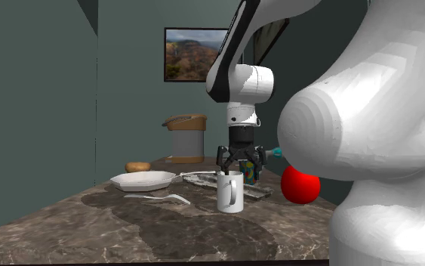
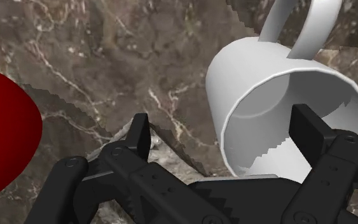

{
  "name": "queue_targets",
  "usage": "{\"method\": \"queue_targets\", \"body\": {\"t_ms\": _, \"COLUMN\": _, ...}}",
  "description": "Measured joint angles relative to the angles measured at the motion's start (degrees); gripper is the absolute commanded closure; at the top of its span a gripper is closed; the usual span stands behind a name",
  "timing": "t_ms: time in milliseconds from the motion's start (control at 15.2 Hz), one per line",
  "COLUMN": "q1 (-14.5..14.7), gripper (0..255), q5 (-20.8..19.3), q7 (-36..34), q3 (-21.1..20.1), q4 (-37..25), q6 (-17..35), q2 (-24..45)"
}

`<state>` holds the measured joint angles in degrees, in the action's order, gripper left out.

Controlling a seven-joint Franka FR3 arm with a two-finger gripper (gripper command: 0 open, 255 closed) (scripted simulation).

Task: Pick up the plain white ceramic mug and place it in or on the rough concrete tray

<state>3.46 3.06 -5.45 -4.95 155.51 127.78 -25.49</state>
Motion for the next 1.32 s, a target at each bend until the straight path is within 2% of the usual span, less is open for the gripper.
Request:
{"method": "queue_targets", "body": {"t_ms": 462, "q1": 0.02, "gripper": 0, "q5": 0.04, "q7": -0.04, "q3": -0.08, "q4": 0.77, "q6": 1.61, "q2": 0.8}}
{"method": "queue_targets", "body": {"t_ms": 528, "q1": 0.02, "gripper": 255, "q5": 0.04, "q7": -0.04, "q3": -0.08, "q4": 0.77, "q6": 1.61, "q2": 0.8}}
{"method": "queue_targets", "body": {"t_ms": 1320, "q1": 0.02, "gripper": 255, "q5": 0.02, "q7": -0.02, "q3": -0.02, "q4": 0.28, "q6": 0.4, "q2": 0.06}}
